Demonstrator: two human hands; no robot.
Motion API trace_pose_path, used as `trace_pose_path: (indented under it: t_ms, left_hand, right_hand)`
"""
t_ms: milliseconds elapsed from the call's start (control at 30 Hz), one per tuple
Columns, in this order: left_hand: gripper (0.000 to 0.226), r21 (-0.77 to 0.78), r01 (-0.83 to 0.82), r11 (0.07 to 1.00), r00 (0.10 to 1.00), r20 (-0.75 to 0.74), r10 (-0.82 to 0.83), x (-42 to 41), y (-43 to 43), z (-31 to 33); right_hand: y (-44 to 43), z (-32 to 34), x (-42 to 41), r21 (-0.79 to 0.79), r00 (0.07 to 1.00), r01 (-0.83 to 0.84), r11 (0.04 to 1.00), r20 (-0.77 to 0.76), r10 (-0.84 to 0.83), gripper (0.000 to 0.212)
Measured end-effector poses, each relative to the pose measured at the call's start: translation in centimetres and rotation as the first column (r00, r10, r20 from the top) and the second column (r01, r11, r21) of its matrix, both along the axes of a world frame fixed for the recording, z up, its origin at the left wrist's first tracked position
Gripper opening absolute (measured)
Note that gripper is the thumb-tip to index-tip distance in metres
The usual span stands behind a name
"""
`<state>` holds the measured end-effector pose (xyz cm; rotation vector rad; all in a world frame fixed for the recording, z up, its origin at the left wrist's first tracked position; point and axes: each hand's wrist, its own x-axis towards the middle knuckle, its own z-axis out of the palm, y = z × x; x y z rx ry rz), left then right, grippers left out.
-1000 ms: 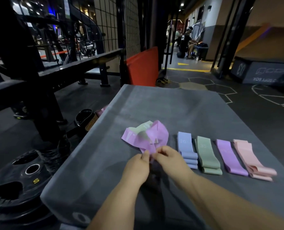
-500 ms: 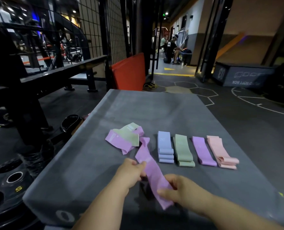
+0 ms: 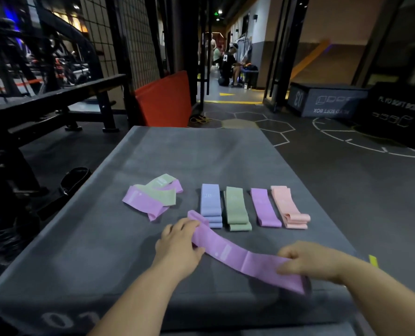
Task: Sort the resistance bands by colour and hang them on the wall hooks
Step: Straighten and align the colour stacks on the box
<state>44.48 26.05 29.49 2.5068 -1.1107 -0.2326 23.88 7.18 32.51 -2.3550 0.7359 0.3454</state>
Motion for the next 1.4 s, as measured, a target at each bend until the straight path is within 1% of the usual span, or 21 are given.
trace_pose_path:
  t_ms: [67,167,267,300,433,500,567,633,700,767,867,967,1000,1033,1067,1100,1200,1300,1333,1367,1400]
  left_hand:
    - [0.058,0.011,0.061,0.998,0.998,0.011,-0.061,-0.4,-0.5,-0.1]
    - [0.058,0.066,0.083,0.994,0.996,0.023,-0.084,-0.9,-1.0,-0.3]
    - [0.06,0.156,0.071,0.985,0.994,0.066,-0.082,-1.1,-1.4,-0.5]
    - [0.06,0.177,0.07,0.982,0.993,0.077,-0.085,-1.2,-1.5,-0.5]
    - [0.046,0.197,0.097,0.976,0.988,0.101,-0.119,-1.5,-1.5,-0.1]
    - [0.031,0.202,0.107,0.973,0.984,0.116,-0.133,-1.7,-1.2,0.2]
    - [0.013,0.184,0.125,0.975,0.979,0.136,-0.151,-1.7,-0.9,0.6]
    - [0.018,0.176,0.156,0.972,0.973,0.143,-0.182,-1.8,-0.6,0.8]
    - [0.028,0.164,0.184,0.969,0.966,0.152,-0.209,-1.9,-0.4,1.0]
    - [0.036,0.149,0.207,0.967,0.962,0.149,-0.229,-2.0,-0.2,1.1]
    - [0.031,0.103,0.237,0.966,0.96,0.13,-0.249,-1.8,0.1,1.1]
    - [0.02,0.052,0.244,0.968,0.963,0.102,-0.249,-1.6,0.4,1.2]
    - [0.017,0.046,0.24,0.97,0.965,0.096,-0.243,-1.4,0.5,1.2]
    - [0.017,0.05,0.232,0.972,0.967,0.096,-0.235,-1.2,0.7,1.2]
    - [0.019,0.058,0.222,0.973,0.969,0.099,-0.227,-1.0,0.8,1.2]
    - [0.02,0.062,0.214,0.975,0.971,0.099,-0.219,-0.7,0.9,1.2]
    - [0.018,0.071,0.192,0.979,0.976,0.095,-0.198,0.1,1.2,1.5]
    - [0.029,0.103,0.166,0.981,0.976,0.126,-0.178,0.9,1.6,1.6]
    - [0.035,0.109,0.154,0.982,0.977,0.134,-0.168,1.2,1.7,1.6]
    - [0.04,0.111,0.142,0.984,0.978,0.135,-0.157,1.5,1.9,1.6]
    - [0.045,0.111,0.129,0.985,0.981,0.129,-0.143,1.8,2.0,1.7]
  right_hand:
    - [-1.1,-0.1,-0.8,-0.089,0.999,0.005,0.996,-0.031,-0.008,0.032]
    - [-2.5,-0.5,-1.5,-0.317,0.993,-0.038,0.948,-0.115,0.001,0.034]
    - [-3.0,-0.7,-2.0,-0.462,0.989,-0.053,0.885,-0.149,-0.018,0.022]
    - [-2.8,-0.6,-2.1,-0.485,0.99,-0.051,0.873,-0.143,-0.022,0.019]
    - [-1.3,-0.3,-1.1,-0.582,0.985,-0.076,0.81,-0.168,-0.029,0.044]
    - [-0.2,-0.6,-0.2,-0.614,0.994,-0.043,0.788,-0.103,-0.026,0.056]
    - [0.8,-1.2,0.7,-0.638,1.0,-0.011,0.77,-0.019,-0.002,0.059]
    - [1.7,-1.9,1.5,-0.634,0.999,-0.006,0.773,0.034,0.036,0.061]
    - [2.5,-2.2,2.3,-0.601,0.996,-0.018,0.799,0.06,0.067,0.059]
    - [2.9,-2.3,2.9,-0.575,0.995,-0.008,0.818,0.078,0.064,0.05]
    - [2.5,-2.6,3.3,-0.476,0.989,0.018,0.879,0.14,0.056,0.029]
    - [1.5,-2.5,3.3,-0.36,0.974,-0.007,0.933,0.21,0.089,0.015]
    - [1.3,-2.1,3.2,-0.299,0.971,-0.002,0.954,0.228,0.073,0.012]
    - [1.0,-1.6,2.8,-0.199,0.966,0.02,0.98,0.257,0.032,0.012]
    - [0.6,-1.2,2.4,-0.062,0.955,0.054,0.997,0.295,-0.034,0.014]
    - [0.2,-0.8,1.9,0.075,0.939,0.084,0.994,0.327,-0.104,0.017]
    - [-1.2,-0.2,0.6,0.342,0.892,0.12,0.932,0.374,-0.252,0.032]
    - [-2.3,-0.1,-0.4,0.571,0.819,0.114,0.813,0.41,-0.402,0.046]
    - [-2.6,-0.2,-0.6,0.623,0.794,0.115,0.774,0.41,-0.448,0.054]
    - [-2.8,-0.1,-0.8,0.657,0.77,0.115,0.745,0.416,-0.485,0.056]
    - [-3.0,0.1,-0.9,0.678,0.741,0.122,0.725,0.424,-0.521,0.049]
